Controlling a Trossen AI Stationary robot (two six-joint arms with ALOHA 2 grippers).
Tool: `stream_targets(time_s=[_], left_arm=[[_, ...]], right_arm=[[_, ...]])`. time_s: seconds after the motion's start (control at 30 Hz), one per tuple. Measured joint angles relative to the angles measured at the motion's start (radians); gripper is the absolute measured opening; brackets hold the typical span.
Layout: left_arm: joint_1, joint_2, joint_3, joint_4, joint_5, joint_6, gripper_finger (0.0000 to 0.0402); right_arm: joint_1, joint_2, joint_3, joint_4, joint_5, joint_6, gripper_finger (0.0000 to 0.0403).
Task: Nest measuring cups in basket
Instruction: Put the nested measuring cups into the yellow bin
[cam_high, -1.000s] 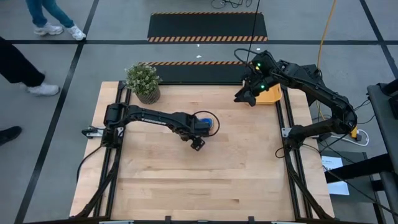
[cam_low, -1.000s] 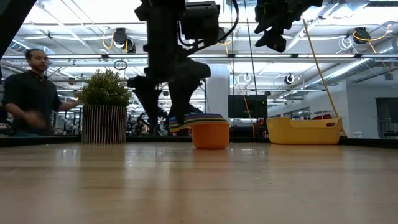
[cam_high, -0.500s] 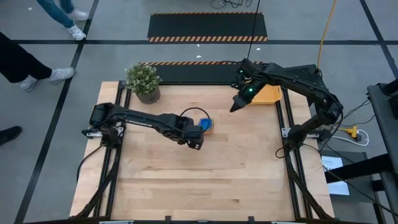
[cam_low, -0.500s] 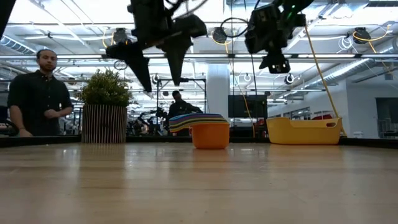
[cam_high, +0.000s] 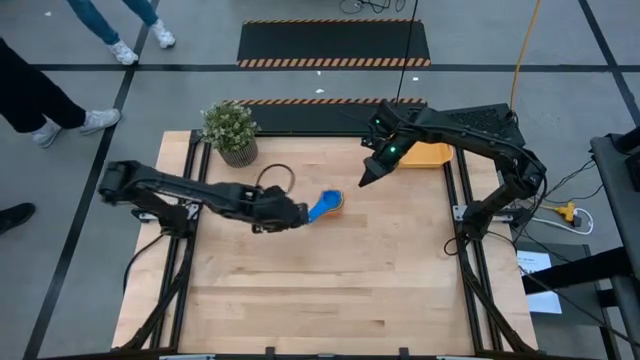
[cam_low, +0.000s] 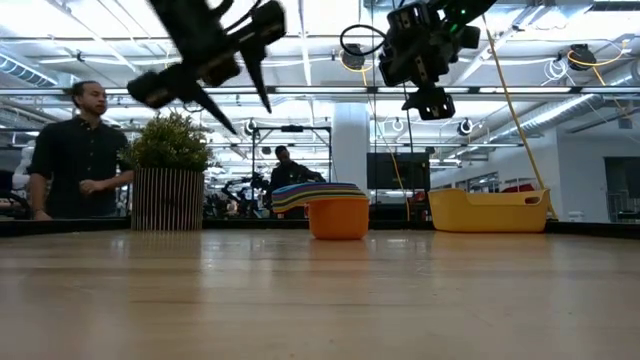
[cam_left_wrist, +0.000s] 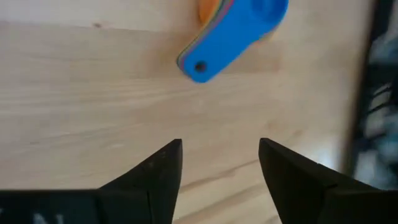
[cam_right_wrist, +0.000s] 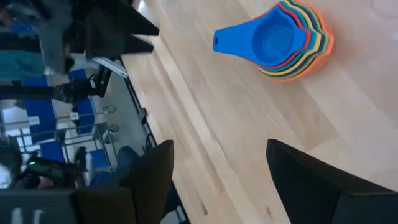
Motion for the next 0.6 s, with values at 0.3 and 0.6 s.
stream_targets(time_s=[0.3,0.6], left_arm=[[-0.062,-0.112,-0.426,0.707,-0.223,-0.162,0.0203],[-0.13,-0.01,-0.473,0.697,-0.368,-0.252,0.0256]], right_arm=[[0.008,0.0,0.0,0.024,-0.001,0.117,0.0249],[0.04,-0.001,0.0,0.022,0.017,0.151,0.0249]])
